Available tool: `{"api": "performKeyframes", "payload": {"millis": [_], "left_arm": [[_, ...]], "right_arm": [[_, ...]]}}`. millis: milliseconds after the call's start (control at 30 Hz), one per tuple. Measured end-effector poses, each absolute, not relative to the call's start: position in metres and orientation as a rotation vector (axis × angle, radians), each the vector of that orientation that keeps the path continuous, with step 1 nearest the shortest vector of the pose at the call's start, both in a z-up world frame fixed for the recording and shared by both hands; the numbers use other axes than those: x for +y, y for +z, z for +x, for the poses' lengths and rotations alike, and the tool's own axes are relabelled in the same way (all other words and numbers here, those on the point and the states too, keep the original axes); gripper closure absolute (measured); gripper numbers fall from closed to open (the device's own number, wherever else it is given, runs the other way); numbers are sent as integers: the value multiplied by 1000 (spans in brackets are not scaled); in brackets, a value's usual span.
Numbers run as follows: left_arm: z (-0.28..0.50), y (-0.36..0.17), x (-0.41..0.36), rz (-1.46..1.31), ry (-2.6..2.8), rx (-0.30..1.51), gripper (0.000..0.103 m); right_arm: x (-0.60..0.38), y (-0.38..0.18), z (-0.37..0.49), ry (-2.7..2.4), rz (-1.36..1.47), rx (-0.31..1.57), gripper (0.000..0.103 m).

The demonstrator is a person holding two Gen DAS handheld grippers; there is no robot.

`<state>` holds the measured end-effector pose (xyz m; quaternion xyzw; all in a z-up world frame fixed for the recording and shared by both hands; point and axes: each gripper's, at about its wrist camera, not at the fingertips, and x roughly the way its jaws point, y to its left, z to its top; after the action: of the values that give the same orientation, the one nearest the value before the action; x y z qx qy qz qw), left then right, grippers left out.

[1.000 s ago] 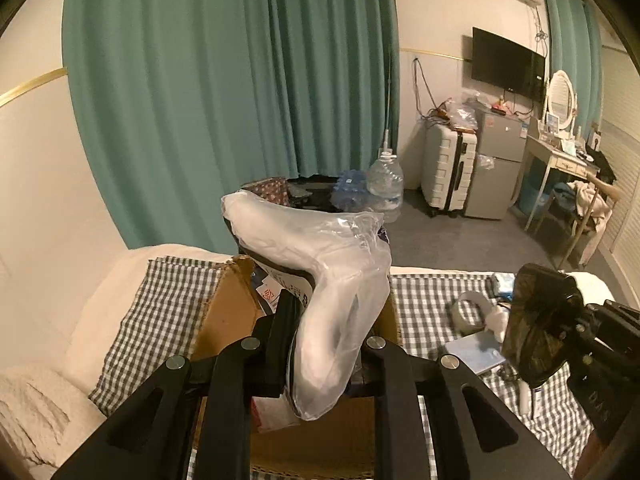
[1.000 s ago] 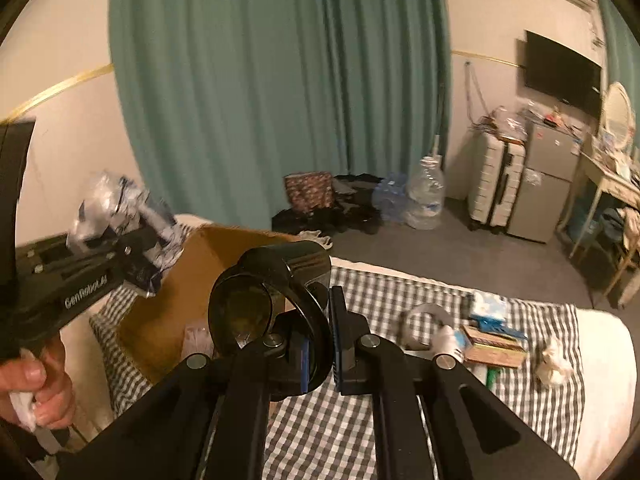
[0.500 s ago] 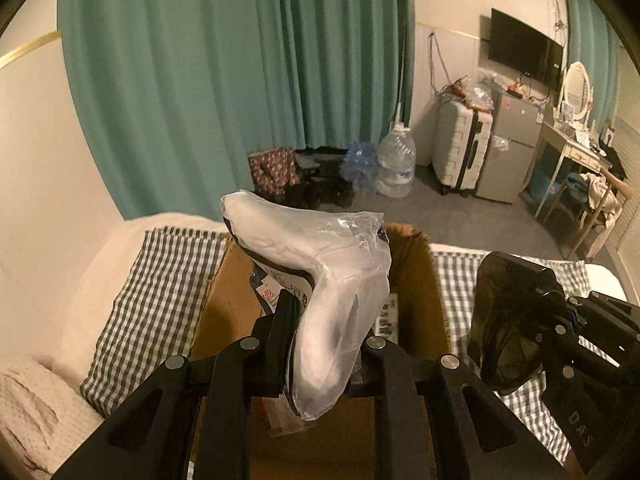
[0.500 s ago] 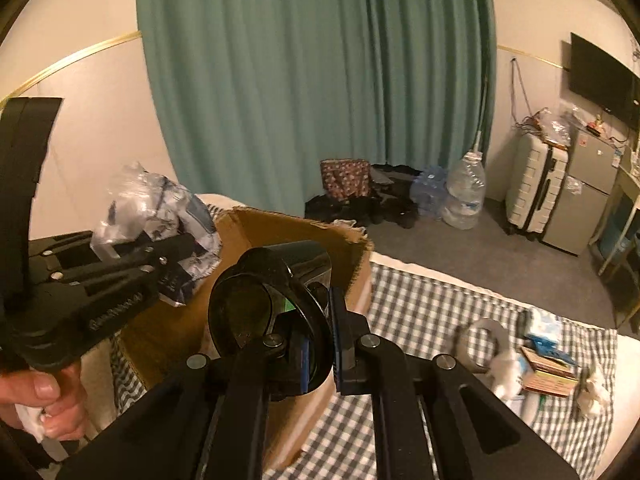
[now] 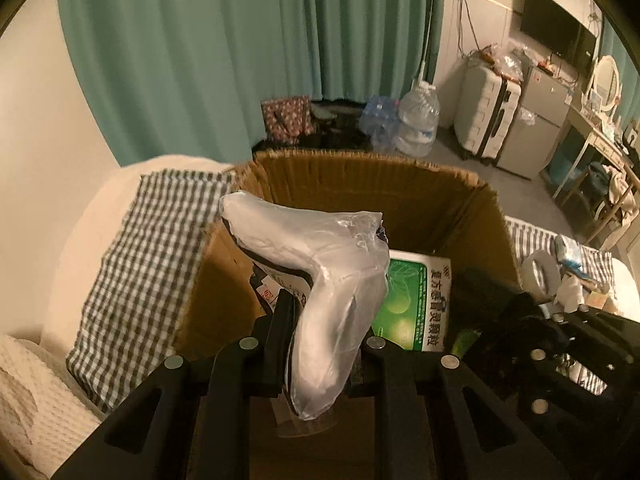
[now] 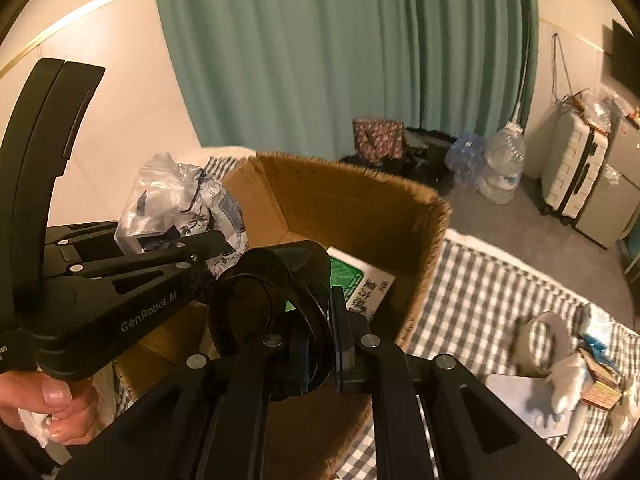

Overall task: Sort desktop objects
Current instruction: 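Open left tool to drop the mask bag into the box while right tool drops the mirror, then move both tools back over the remaining items on the bedspread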

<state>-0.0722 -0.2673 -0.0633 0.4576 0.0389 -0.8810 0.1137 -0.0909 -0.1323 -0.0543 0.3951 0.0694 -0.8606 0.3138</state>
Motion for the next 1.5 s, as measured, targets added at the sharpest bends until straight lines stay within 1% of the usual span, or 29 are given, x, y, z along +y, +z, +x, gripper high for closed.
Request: {"api": "performKeyframes", "payload": {"millis": [100, 167, 200, 267, 333, 400, 433, 467, 533, 767, 833, 1000, 1033, 1133, 1200, 1300, 1400, 1467, 1500], "left_arm": [[-77, -71, -270, 1379, -2569, 128, 84], [-77, -73, -270, 1389, -2563, 132, 83], [-78, -74, -271, 1390, -2559, 133, 80], [-77, -71, -272, 1384, -2559, 140, 69], [-75, -67, -273, 1366, -2566, 142, 43], [-73, -60, -273, 1345, -2575, 139, 36], [-72, -57, -273, 1334, -2580, 139, 33], [-71, -55, -274, 1325, -2583, 140, 31], [-69, -50, -273, 1305, -2588, 128, 25], [-59, -25, -275, 1214, -2635, 141, 20], [-56, -17, -271, 1173, -2660, 127, 9], [-46, 3, -257, 1087, -2715, 111, 7], [-45, 7, -254, 1072, -2724, 109, 4], [-38, 20, -242, 1009, -2786, 117, 0], [-33, 29, -231, 983, -2861, 130, 0], [-25, 43, -209, 904, -2907, 85, 0], [-19, 51, -187, 820, -2900, 33, 0], [-15, 52, -175, 775, -2913, 55, 0], [-13, 51, -169, 744, -2933, 77, 0]], "right_arm": [[-137, -70, -96, -2240, 1101, 186, 95], [-139, -77, -98, -2235, 1121, 203, 93], [-139, -79, -98, -2230, 1133, 207, 92], [-139, -83, -99, -2230, 1145, 207, 92], [-138, -82, -98, -2231, 1145, 214, 90], [-138, -77, -94, -2234, 1141, 224, 82], [-139, -75, -93, -2239, 1145, 234, 74], [-138, -73, -91, -2242, 1143, 235, 69], [-134, -66, -87, -2249, 1128, 225, 67], [-111, -40, -78, -2314, 1084, 206, 66], [-103, -34, -75, -2337, 1080, 194, 66], [-77, -11, -63, -2397, 1041, 167, 66], [-71, -7, -61, -2411, 1034, 163, 66], [-48, 7, -55, -2444, 1012, 139, 62], [-33, 19, -49, -2475, 986, 131, 59], [-14, 33, -41, -2518, 949, 123, 56], [7, 46, -33, -2561, 918, 87, 49], [22, 54, -27, -2588, 895, 62, 42], [28, 57, -25, -2601, 887, 57, 41]]}}
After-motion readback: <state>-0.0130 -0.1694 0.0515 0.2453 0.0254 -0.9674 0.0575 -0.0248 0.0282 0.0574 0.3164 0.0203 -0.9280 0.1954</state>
